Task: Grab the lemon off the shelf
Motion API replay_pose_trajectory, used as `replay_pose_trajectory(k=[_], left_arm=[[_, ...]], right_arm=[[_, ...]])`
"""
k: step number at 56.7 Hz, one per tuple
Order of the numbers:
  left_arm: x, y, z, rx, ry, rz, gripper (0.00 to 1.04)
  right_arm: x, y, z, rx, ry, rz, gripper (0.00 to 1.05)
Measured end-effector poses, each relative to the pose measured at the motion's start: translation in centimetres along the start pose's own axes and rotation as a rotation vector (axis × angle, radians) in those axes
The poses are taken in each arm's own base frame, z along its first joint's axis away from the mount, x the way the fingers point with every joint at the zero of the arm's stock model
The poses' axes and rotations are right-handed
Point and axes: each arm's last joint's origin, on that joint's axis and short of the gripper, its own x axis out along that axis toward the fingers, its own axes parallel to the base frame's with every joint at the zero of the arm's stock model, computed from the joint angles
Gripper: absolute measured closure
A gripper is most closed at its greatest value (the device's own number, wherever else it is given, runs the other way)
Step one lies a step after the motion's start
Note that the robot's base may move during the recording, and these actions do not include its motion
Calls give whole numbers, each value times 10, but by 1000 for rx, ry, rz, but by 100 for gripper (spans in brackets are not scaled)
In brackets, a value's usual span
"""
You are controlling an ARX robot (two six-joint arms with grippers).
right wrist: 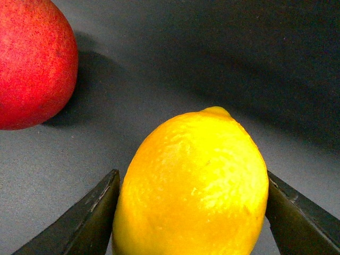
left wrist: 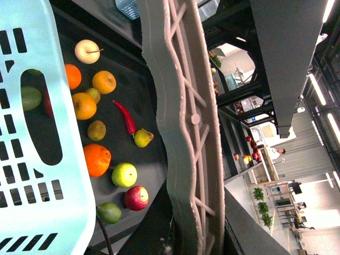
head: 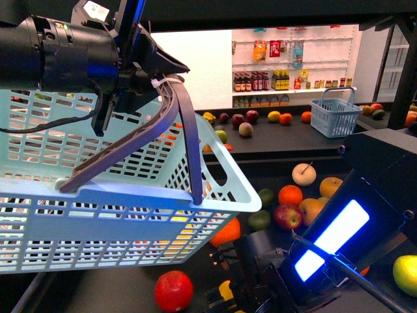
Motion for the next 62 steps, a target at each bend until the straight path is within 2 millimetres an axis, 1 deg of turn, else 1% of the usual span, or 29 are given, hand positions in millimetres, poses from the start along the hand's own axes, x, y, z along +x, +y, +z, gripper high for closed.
replay_pose_trajectory(k=[12, 17, 21, 34, 36, 37, 42, 45, 47, 48, 49, 50, 53, 57, 60, 62], left_arm=[[0, 0, 0, 0, 0, 0, 94], [0, 0, 0, 0, 0, 0, 94], [0, 0, 0, 0, 0, 0, 94], [0, 0, 0, 0, 0, 0, 94], [0, 0, 0, 0, 0, 0, 94], [0, 0, 0, 0, 0, 0, 94], [0, 0, 0, 0, 0, 0, 94], [0, 0, 0, 0, 0, 0, 94], [0, 0, 0, 0, 0, 0, 94], [0, 0, 0, 0, 0, 0, 94], [0, 0, 0, 0, 0, 0, 94], [0, 0, 0, 0, 0, 0, 94], [0, 0, 0, 0, 0, 0, 94], [0, 0, 0, 0, 0, 0, 94], [0, 0, 0, 0, -1, 0, 94], [0, 0, 0, 0, 0, 0, 94]], right_arm=[[-9, -10, -4, 10, 5, -8, 34], [-17, -20, -5, 25, 3, -22, 34], [-27, -33, -5, 44, -15, -42, 34], [-87, -95, 14, 175, -125, -120, 34], [-102, -108, 19, 211, -154, -129, 35], [-113, -118, 24, 241, -176, -139, 35], [-152, -148, 43, 338, -259, -158, 35], [-184, -160, 65, 397, -331, -150, 36], [-200, -161, 78, 416, -369, -136, 37], [-213, -160, 88, 429, -399, -119, 38], [-221, -159, 95, 435, -421, -104, 38], [-234, -156, 106, 442, -455, -74, 38], [-257, -144, 127, 455, -509, -13, 38], [-275, -129, 143, 467, -548, 58, 38], [-287, -105, 159, 476, -569, 136, 38], [-289, -91, 164, 484, -560, 176, 38]])
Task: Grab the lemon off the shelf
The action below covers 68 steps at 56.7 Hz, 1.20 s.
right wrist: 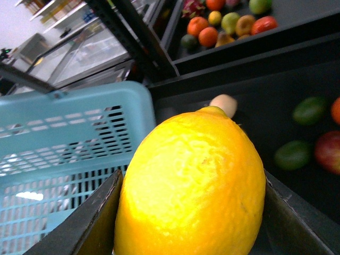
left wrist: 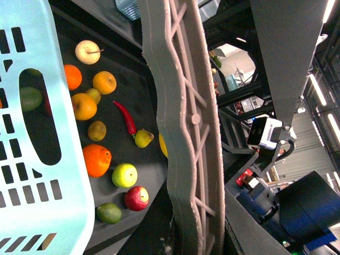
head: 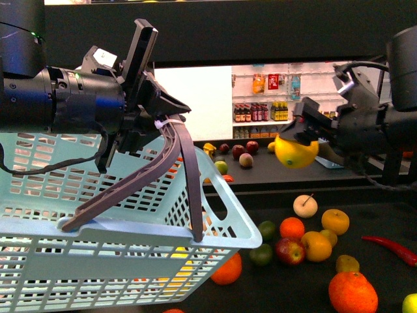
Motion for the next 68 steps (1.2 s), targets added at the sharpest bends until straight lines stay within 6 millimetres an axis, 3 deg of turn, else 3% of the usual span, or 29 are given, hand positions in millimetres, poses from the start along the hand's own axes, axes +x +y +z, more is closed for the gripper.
replay_pose_trajectory(k=[13, 29, 65, 68], left_arm=[[0, 0, 0, 0, 0, 0, 94], [0, 0, 0, -1, 0, 0, 94], [2, 5, -1, 25, 3, 15, 94], [2, 6, -1, 29, 4, 15, 94]], right_arm=[[12, 45, -31, 10, 94, 78, 38], [17, 78, -59, -31, 152, 126, 38], [28, 79, -83, -70, 192, 92, 38], [28, 79, -83, -73, 193, 92, 31]])
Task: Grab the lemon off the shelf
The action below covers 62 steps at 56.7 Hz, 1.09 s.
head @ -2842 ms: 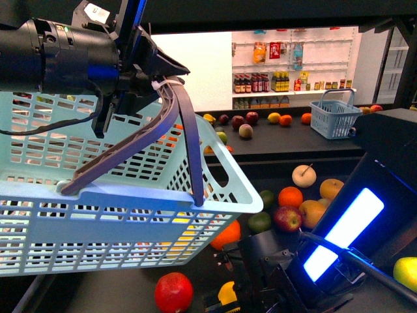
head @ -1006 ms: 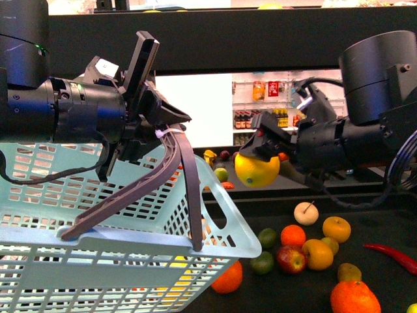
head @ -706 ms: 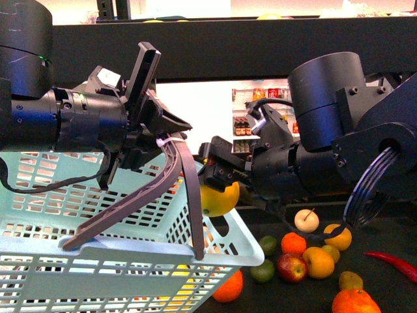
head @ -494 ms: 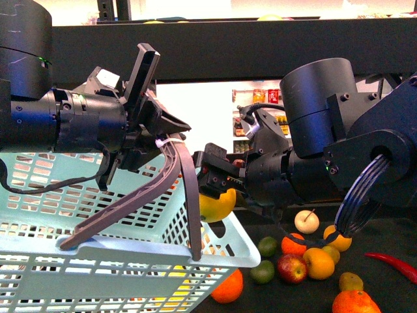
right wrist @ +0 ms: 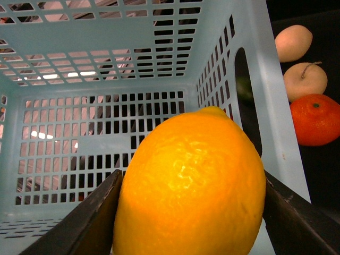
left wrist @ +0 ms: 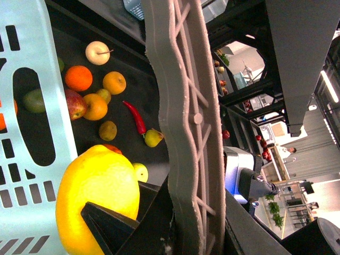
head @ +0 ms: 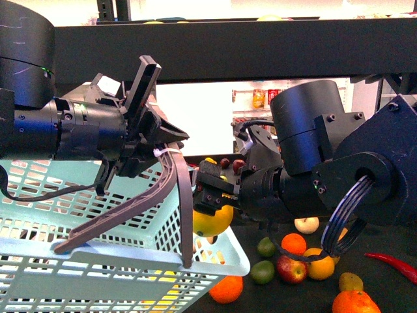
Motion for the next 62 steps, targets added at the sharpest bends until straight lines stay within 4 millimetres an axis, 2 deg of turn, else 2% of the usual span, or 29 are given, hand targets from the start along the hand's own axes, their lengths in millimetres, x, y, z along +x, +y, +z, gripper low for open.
replay_pose_trajectory(k=[11, 30, 41, 50, 56, 58, 62], left_arm=[[-1, 0, 1, -6, 0, 0, 94], [0, 0, 0, -19, 5, -3, 94], [0, 0, 0, -30, 4, -2, 94], [0, 0, -1, -38, 6, -3, 94], [0, 0, -1, -40, 5, -2, 94], [0, 0, -1, -40, 5, -2, 94], [0, 0, -1, -40, 5, -3, 94]], right_arm=[[1, -1, -1, -16, -6, -21, 6], [3, -5, -3, -15, 1, -29, 7], [-5, -13, 5, -66, -23, -87, 7], [-39, -21, 29, -175, -99, -170, 7], [-74, -25, 44, -258, -157, -211, 7], [-91, -27, 48, -291, -180, -228, 7], [-119, -31, 50, -324, -208, -255, 7]])
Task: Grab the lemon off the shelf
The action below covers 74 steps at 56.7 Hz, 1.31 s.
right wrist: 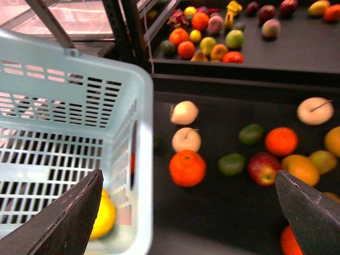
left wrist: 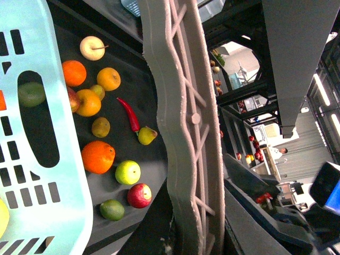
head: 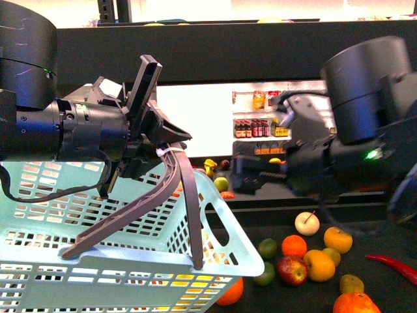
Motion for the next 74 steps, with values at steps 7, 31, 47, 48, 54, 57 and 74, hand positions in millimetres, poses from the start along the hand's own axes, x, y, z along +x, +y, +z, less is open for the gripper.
replay_pose_trajectory(k=[7, 31, 47, 48, 54, 57, 74], left_arm=[[0, 0, 0, 0, -1, 0, 94], [0, 0, 0, 0, 0, 0, 94], [0, 0, 0, 0, -2, 1, 94], [0, 0, 0, -1, -1, 1, 94], [0, 0, 0, -1, 0, 0, 94], [0, 0, 0, -1, 0, 0, 94], [0, 0, 0, -1, 0, 0, 94]], right_arm=[[-52, -18, 1, -27, -30, -32, 7], [-233, -23, -82, -28, -166, -277, 53], [-241, -7, -127, -52, -220, -300, 100], [-240, -7, -128, -53, -221, -301, 103], [-237, 1, -132, -48, -227, -319, 102], [-236, 4, -134, -53, -229, -288, 102], [-233, 3, -145, -52, -226, -292, 102]])
